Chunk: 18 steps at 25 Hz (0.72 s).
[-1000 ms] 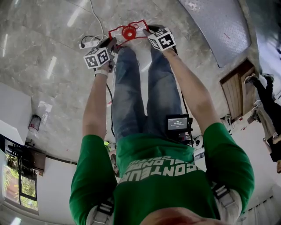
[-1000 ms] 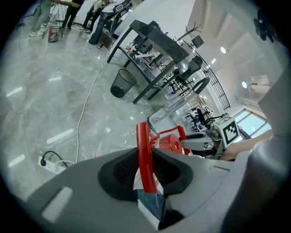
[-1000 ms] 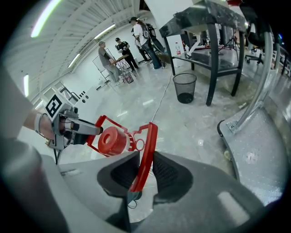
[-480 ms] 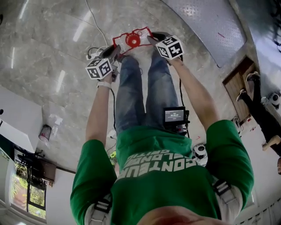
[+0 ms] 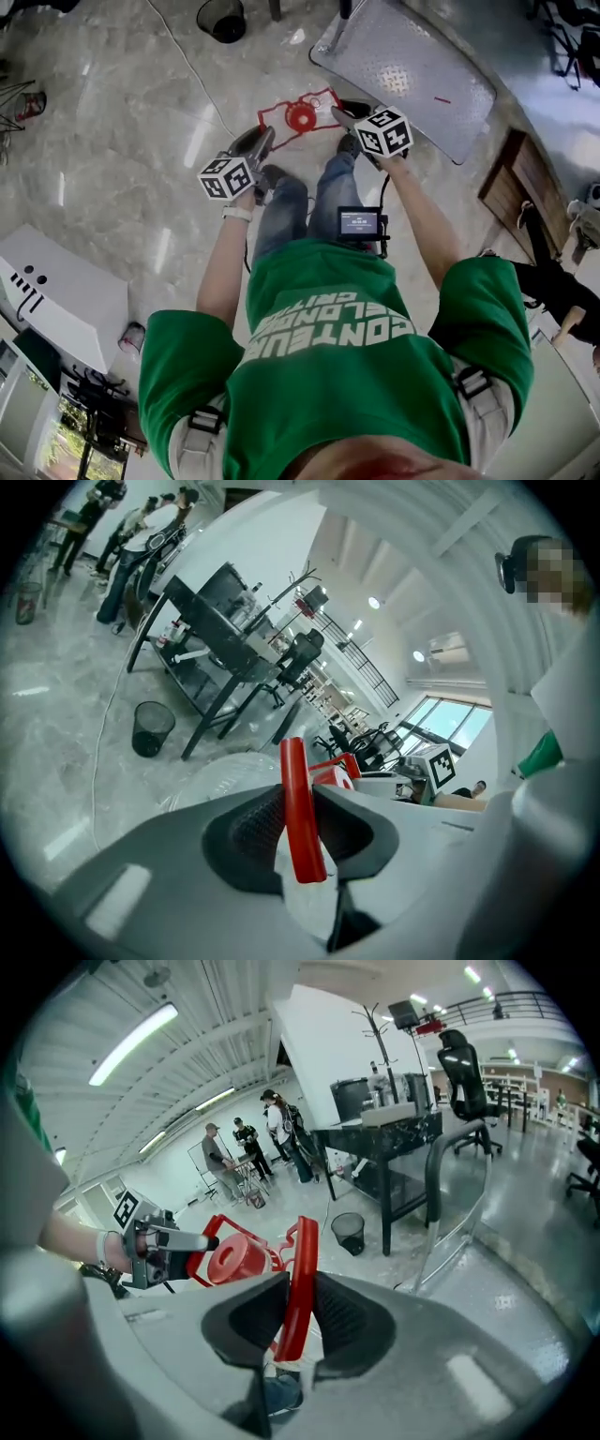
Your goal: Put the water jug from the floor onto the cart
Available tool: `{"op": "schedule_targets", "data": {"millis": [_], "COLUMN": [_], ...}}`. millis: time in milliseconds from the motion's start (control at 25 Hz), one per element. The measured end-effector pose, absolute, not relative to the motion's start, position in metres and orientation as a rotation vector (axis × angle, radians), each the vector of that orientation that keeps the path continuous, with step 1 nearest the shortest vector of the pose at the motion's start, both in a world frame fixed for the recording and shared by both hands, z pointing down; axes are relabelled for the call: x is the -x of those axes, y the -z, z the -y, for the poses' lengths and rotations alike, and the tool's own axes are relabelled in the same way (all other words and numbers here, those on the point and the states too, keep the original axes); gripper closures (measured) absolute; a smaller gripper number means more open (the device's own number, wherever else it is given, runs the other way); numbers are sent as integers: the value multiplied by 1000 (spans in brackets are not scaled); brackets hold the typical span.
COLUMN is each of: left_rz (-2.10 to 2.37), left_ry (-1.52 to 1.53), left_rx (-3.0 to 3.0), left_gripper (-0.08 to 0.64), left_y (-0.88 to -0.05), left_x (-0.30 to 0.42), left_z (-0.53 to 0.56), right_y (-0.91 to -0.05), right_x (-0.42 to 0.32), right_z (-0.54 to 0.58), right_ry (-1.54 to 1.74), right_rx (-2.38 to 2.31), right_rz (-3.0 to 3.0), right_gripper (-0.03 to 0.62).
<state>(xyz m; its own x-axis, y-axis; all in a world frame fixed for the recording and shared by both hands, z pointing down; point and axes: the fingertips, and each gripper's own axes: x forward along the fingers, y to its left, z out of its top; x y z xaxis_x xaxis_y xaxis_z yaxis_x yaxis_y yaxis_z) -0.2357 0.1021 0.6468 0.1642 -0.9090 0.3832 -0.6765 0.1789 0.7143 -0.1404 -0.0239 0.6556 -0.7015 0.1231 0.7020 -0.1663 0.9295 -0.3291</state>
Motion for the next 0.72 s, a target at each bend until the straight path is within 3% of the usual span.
{"op": "schedule_targets", "data": {"millis": [400, 720], "left_rz": [1559, 1467], "left_ry": [348, 319], "left_rx": [-1685, -1758], "left_gripper": [460, 457], "left_y": [-567, -549], "left_x": [231, 179], "left_z": [-48, 25], "right_y": [-582, -572], "right_x": [124, 63], "right_z": [66, 124], "right_ry": [-516, -611], "right_rx": [-142, -226], "right_rz": [2414, 2419], "right_gripper": [526, 523]}}
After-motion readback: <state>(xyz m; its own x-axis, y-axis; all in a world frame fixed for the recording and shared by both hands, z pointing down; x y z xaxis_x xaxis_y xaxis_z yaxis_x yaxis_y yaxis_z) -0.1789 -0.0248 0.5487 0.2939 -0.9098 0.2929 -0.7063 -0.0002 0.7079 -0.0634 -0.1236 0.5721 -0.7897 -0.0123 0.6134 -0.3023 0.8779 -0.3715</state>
